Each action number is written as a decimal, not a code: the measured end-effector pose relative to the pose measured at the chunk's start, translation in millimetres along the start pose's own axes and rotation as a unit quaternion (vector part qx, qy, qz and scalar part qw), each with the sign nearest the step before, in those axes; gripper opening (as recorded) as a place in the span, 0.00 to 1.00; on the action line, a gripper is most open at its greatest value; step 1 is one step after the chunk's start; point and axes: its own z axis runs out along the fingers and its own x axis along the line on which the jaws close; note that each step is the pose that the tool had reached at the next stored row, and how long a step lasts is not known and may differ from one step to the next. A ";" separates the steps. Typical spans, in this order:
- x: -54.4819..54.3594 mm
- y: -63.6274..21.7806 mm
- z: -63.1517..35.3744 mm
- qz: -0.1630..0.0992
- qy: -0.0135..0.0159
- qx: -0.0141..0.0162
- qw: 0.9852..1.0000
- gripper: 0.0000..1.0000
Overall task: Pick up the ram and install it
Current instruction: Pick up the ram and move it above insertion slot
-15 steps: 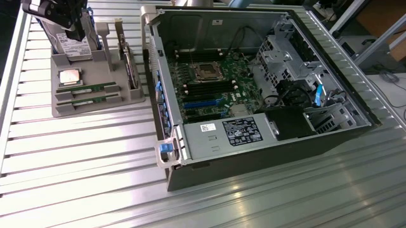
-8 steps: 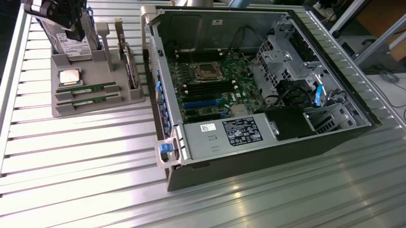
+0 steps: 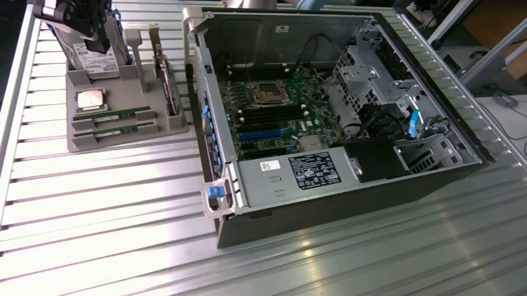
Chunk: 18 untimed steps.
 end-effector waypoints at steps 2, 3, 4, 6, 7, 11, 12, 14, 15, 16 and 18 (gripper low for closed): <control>0.0 0.0 0.0 -0.004 0.000 0.000 1.000 0.11; 0.0 0.0 0.0 -0.007 0.000 0.000 1.000 0.11; 0.0 0.0 0.0 -0.009 0.000 0.000 1.000 0.11; 0.0 0.0 0.1 -0.019 0.001 0.000 1.000 0.11; 0.0 0.0 0.0 -0.022 0.001 -0.001 1.000 0.11; 0.0 0.0 0.1 -0.040 0.002 -0.001 0.999 0.11; 0.0 0.0 0.1 -0.043 0.002 -0.001 0.999 0.11; 0.0 0.0 0.1 -0.055 0.002 -0.001 0.998 0.11; 0.0 0.0 0.2 -0.058 0.003 -0.001 0.998 0.11; 0.0 0.0 0.2 -0.064 0.003 -0.002 0.998 0.11; 0.0 0.0 0.2 -0.068 0.003 -0.002 0.998 0.11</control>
